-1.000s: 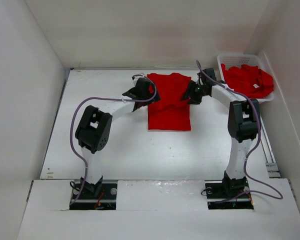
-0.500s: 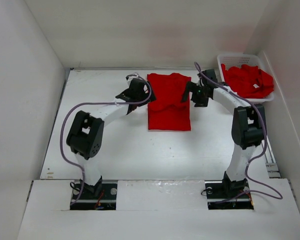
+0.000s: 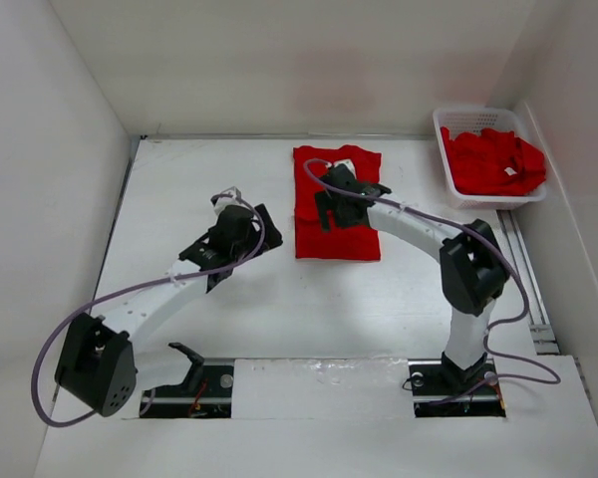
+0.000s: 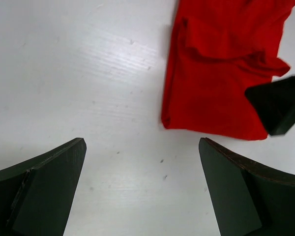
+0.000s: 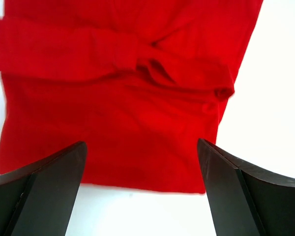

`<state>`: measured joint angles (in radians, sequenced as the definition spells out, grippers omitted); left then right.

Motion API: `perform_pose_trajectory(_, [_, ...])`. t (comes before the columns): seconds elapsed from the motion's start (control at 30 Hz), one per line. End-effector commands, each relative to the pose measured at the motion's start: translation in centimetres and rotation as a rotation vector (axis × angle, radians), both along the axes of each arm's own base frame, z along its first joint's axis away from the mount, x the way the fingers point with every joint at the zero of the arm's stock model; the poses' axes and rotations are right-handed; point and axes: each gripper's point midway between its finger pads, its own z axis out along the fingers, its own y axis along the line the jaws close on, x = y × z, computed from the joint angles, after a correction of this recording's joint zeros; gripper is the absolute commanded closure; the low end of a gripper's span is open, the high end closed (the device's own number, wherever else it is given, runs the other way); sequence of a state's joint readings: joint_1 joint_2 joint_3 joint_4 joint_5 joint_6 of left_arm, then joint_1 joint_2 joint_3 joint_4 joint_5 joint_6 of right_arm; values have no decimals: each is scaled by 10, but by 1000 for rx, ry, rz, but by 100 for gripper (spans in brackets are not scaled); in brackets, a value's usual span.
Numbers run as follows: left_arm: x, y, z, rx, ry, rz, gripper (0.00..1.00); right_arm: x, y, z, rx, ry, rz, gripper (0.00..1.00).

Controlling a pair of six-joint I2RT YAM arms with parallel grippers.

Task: Fold and stack the t-shirts
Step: Fold the folded rectangular tshirt in 1/3 of the way

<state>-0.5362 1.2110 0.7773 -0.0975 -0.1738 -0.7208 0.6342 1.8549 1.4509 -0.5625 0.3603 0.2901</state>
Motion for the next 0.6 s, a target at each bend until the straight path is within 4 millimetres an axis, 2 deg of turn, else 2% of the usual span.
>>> perform_pose_trajectory(0.0, [-18, 13, -1, -1, 26, 38, 0, 27, -13, 3, -153, -80, -74, 1])
perform_pose_trajectory(0.03, [-24, 20, -7, 13, 48, 58, 0, 31, -13, 2, -171, -85, -71, 1])
perform_pose_trajectory(0.07, [-26, 21, -2, 6, 36, 58, 0, 34, -13, 1, -181, -90, -78, 1])
perform_pose_trajectory(0.1, [-29, 23, -5, 11, 44, 58, 0, 39, -12, 4, -187, -103, -79, 1])
perform_pose_trajectory(0.13, [-29, 25, -1, 11, 30, 67, 0, 39, -12, -4, -206, -87, -70, 1])
perform_pose_trajectory(0.17, [-32, 29, -2, 10, 30, 80, 0, 44, -10, -2, -202, -104, -77, 1])
perform_pose_trajectory(0.3, [-35, 33, 1, 16, 25, 89, 0, 51, -6, -8, -219, -100, -60, 1])
perform_pose_trajectory(0.33, [-35, 33, 1, 16, 25, 89, 0, 58, -8, -2, -205, -118, -75, 1])
perform_pose_trajectory(0.5, [-35, 40, 1, 51, 29, 107, 0, 68, -12, -15, -228, -98, -56, 1])
perform_pose_trajectory(0.57, [-35, 41, 1, 56, 26, 114, 0, 78, -15, -13, -206, -101, -70, 1])
